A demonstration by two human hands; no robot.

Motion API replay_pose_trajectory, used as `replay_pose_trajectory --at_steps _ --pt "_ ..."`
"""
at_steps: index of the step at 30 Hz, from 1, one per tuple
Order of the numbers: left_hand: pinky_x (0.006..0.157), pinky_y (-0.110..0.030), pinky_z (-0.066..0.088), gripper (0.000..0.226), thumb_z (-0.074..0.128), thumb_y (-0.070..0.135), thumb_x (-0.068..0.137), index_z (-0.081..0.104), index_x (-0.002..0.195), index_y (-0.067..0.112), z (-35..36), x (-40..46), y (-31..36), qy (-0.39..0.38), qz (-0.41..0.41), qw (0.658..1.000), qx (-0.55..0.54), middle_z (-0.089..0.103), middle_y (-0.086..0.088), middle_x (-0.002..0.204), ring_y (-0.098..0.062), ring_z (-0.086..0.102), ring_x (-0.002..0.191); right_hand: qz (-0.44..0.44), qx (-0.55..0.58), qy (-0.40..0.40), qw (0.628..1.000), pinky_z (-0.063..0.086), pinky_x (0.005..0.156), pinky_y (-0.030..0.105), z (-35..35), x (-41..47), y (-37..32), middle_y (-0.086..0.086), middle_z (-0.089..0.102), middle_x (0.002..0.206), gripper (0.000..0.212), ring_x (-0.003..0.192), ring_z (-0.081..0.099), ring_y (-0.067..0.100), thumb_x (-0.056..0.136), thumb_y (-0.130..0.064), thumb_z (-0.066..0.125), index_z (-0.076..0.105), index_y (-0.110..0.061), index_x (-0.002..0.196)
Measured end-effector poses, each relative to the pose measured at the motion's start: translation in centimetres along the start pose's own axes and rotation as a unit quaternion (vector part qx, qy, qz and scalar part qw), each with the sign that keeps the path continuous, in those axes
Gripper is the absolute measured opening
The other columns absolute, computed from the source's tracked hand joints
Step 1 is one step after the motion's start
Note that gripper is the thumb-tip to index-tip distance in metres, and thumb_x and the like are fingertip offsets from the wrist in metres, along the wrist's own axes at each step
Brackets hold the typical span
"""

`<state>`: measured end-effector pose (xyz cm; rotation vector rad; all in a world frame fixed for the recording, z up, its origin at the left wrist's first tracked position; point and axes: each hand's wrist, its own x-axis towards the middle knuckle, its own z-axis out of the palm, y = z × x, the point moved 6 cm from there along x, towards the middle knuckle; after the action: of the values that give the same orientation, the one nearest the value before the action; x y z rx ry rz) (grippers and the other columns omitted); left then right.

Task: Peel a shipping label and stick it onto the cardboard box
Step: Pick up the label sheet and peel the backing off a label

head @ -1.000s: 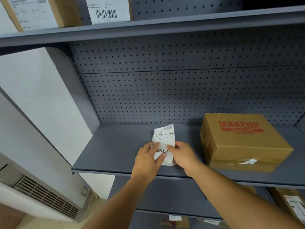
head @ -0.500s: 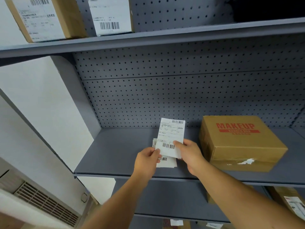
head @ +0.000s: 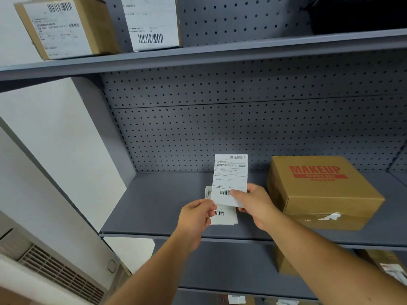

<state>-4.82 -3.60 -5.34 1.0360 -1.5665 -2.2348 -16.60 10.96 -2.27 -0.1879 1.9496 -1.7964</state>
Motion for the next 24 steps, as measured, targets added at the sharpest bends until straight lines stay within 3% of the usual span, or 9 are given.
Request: replay_pose_trajectory --at_steps 5,10,14,18,24 --pt "0.062 -0.026 0.047 0.014 0.076 0.012 0.082 0.076 0.093 0.003 -0.5 0.3 0.0 0.008 -0.007 1.0 -0.003 0.065 -0.007 0.074 -0.014 0.054 0.067 0.0 -0.007 -0.009 1.0 0.05 0.053 0.018 0.2 -0.2 -0.4 -0.015 0.073 0.096 0.014 0.087 0.07 0.011 0.097 -0.012 0.066 0.069 -0.024 0.103" --pt "0.065 -0.027 0.047 0.005 0.075 0.005 0.081 0.076 0.086 0.003 -0.4 0.2 0.1 -0.015 -0.008 1.0 -0.021 0.064 -0.01 0.076 -0.016 0.052 0.069 -0.004 -0.012 -0.009 1.0 0.051 0.057 0.022 0.2 -0.3 -0.5 -0.013 0.074 0.098 0.014 0.088 0.07 0.011 0.096 -0.012 0.067 0.07 -0.025 0.099" --pt "0.066 -0.028 0.047 0.004 0.073 0.004 0.081 0.076 0.079 0.004 -0.2 0.0 0.3 -0.034 -0.002 0.999 -0.02 0.064 -0.012 0.078 -0.017 0.054 0.071 -0.002 -0.021 -0.004 1.0 0.054 0.064 0.027 0.1 -0.3 -0.3 -0.01 0.074 0.103 0.014 0.093 0.07 0.013 0.095 -0.013 0.068 0.071 -0.022 0.106" --pt "0.068 -0.028 0.048 0.006 0.073 0.004 0.084 0.076 0.08 0.004 -0.1 -0.2 0.4 -0.047 0.006 0.999 -0.021 0.066 -0.014 0.08 -0.017 0.055 0.072 0.0 -0.032 -0.002 0.999 0.056 0.068 0.029 0.0 -0.3 -0.3 -0.01 0.072 0.105 0.015 0.095 0.07 0.016 0.096 -0.014 0.068 0.07 -0.021 0.109" --pt "0.069 -0.027 0.049 0.008 0.071 0.007 0.091 0.075 0.091 0.001 0.2 -0.7 0.6 -0.064 0.018 0.998 -0.024 0.071 -0.01 0.08 -0.014 0.06 0.069 -0.01 -0.038 -0.012 0.999 0.051 0.061 0.026 0.0 -0.4 -0.2 -0.011 0.071 0.108 0.015 0.091 0.069 0.016 0.096 -0.013 0.066 0.07 -0.023 0.106"
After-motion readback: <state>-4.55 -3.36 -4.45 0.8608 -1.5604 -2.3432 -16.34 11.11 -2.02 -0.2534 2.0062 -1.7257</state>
